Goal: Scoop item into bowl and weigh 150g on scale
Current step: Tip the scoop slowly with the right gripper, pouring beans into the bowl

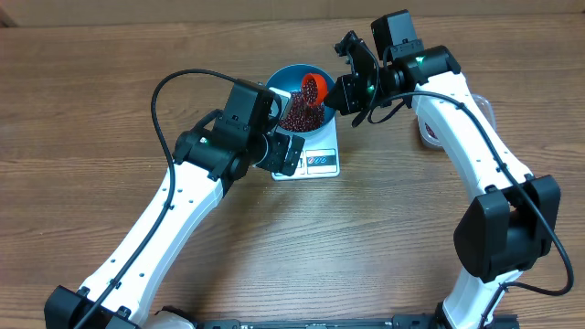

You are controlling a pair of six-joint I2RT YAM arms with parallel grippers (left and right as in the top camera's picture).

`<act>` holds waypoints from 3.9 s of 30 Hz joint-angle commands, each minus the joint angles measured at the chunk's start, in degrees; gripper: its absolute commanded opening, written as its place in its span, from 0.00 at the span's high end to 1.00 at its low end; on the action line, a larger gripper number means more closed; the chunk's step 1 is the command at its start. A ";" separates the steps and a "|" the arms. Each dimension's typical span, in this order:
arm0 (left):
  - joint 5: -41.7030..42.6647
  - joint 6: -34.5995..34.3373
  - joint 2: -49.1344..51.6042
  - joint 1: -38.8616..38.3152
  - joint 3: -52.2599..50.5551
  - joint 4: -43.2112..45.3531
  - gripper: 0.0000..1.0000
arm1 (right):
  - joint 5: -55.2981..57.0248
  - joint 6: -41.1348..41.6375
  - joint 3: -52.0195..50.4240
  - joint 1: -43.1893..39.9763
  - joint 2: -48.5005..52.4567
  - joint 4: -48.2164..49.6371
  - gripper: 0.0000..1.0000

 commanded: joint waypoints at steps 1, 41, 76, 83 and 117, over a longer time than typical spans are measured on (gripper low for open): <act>0.59 1.03 -0.55 -0.04 -0.20 0.15 0.00 | 0.20 0.20 1.86 0.17 -0.50 0.20 0.96; 0.59 1.03 -0.55 -0.04 -0.20 0.15 0.00 | 7.04 -4.31 1.86 3.39 -0.50 -0.66 0.97; 0.59 1.03 -0.55 -0.04 -0.20 0.15 0.00 | 7.04 -4.31 1.86 3.39 -0.50 -1.27 0.96; 0.59 1.03 -0.55 -0.04 -0.20 0.15 0.00 | 7.04 -4.31 1.86 3.39 -0.50 -1.22 0.96; 0.59 1.03 -0.55 -0.04 -0.20 0.15 0.00 | 3.89 -12.04 1.86 4.02 -0.50 -3.34 0.96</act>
